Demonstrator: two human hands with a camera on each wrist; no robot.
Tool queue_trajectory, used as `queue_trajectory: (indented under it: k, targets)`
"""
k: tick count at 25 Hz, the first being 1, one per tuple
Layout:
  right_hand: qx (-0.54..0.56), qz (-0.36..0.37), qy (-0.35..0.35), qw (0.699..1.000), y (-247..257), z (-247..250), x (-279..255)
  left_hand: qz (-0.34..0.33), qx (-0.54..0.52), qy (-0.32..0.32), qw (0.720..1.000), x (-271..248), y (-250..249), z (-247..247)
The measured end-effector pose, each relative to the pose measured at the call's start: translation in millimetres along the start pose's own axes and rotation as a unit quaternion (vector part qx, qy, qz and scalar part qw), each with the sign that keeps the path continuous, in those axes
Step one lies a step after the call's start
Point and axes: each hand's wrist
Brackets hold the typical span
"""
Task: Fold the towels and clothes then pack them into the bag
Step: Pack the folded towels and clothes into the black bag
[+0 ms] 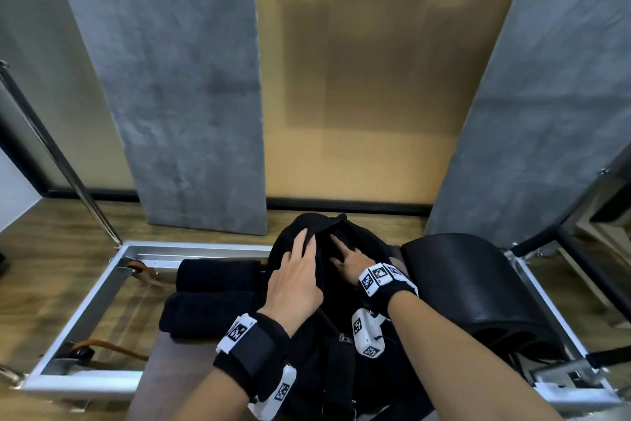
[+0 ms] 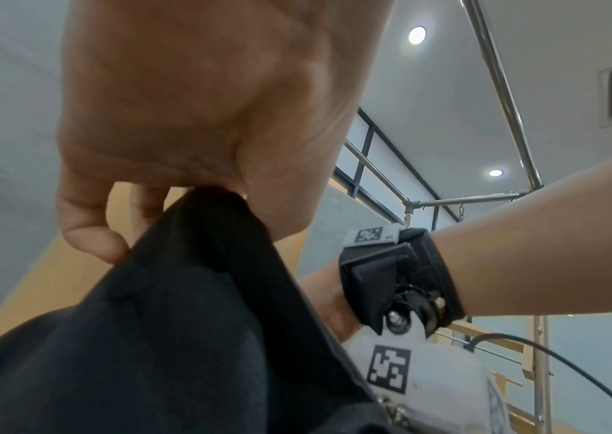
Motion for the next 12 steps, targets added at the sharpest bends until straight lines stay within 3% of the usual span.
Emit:
queue_trajectory:
  k: [4, 6, 9, 12]
  targets:
    - [-0.094, 0.009, -0.017, 0.995, 25.1, 53.5, -18.5, -0.016, -0.039, -0.023, 0.999, -4.2, 2.6, 8.4]
    - [-0.082, -0.011, -0.054, 0.995, 43.6, 91.6, -31.1, -0.031, -0.158, -0.069, 0.985, -8.5, 9.1, 13.6]
    - [0.076, 0.023, -0.103, 0.992, 83.3, 130.6, -47.1, -0.043, -0.357, -0.218, 0.907, -16.6, 38.2, 22.4]
    - [0.231, 0.126, -0.122, 0.957, 142.8, 111.7, -49.2, 0.093, -0.456, -0.292, 0.836, -29.2, 105.6, 21.6]
Point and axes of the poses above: each hand's wrist, its own x-axis towards the middle knuckle, its own z-axis out of the back of the hand, y = z × x, and after that the axes turned 4 degrees about -x, right-handed
